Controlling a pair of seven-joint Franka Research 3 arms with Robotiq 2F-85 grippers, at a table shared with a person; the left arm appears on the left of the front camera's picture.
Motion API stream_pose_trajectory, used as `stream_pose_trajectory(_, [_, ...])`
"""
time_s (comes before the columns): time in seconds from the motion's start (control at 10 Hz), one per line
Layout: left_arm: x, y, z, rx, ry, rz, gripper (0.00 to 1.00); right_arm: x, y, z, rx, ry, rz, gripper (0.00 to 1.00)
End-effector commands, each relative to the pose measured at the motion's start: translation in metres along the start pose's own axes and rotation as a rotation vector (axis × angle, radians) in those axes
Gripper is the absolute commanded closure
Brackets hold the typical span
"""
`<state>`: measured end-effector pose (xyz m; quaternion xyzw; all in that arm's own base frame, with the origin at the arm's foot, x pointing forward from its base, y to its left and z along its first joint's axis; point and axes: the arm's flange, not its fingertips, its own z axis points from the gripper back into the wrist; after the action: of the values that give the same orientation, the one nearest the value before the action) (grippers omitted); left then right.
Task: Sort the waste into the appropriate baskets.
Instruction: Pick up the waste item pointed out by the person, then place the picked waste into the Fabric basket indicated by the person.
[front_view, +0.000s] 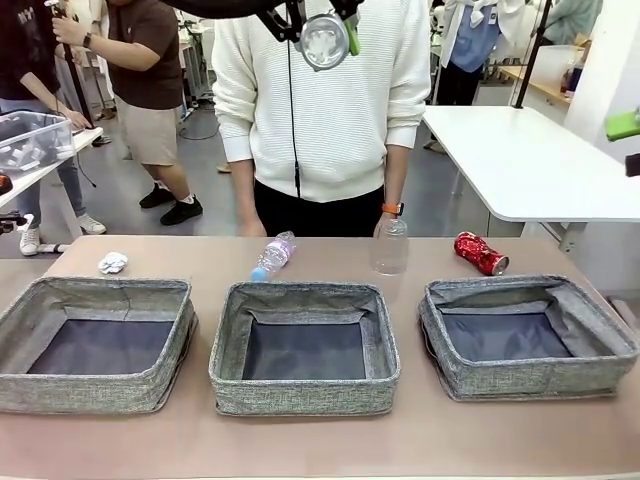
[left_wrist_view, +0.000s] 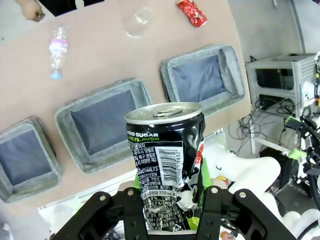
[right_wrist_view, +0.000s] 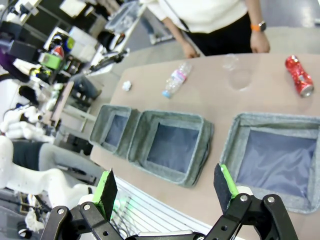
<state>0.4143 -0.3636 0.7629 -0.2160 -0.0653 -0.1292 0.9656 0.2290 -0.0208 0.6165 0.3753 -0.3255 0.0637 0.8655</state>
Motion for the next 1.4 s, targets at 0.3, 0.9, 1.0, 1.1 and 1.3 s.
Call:
stream_pose_trajectory(0.3, [-0.0016, -0.0011, 0.0049, -0.014, -0.001, 0.002, 0.55, 0.0007, -0.0006, -0.0016, 0.027, -0.007, 0.018, 0.0])
stream_pose_trajectory(0.9, [-0.0016, -0.0011, 0.0049, -0.014, -0.001, 0.002, 0.55, 0.0007, -0.0006, -0.0016, 0.027, -0.007, 0.018, 0.0])
stream_pose_trajectory(1.0, [-0.0016, -0.0011, 0.0049, -0.014, -0.001, 0.002, 0.55, 0.0007, -0.0006, -0.0016, 0.027, -0.007, 0.018, 0.0])
stream_pose_trajectory(1.1, [-0.0016, -0.0011, 0.0049, -0.014, -0.001, 0.002, 0.55, 0.0007, -0.0006, -0.0016, 0.027, -0.007, 0.018, 0.0])
stream_pose_trajectory(1.3, [-0.0016, -0.0011, 0.0049, -0.014, -0.001, 0.002, 0.55, 0.0007, -0.0006, -0.0016, 0.027, -0.007, 0.018, 0.0])
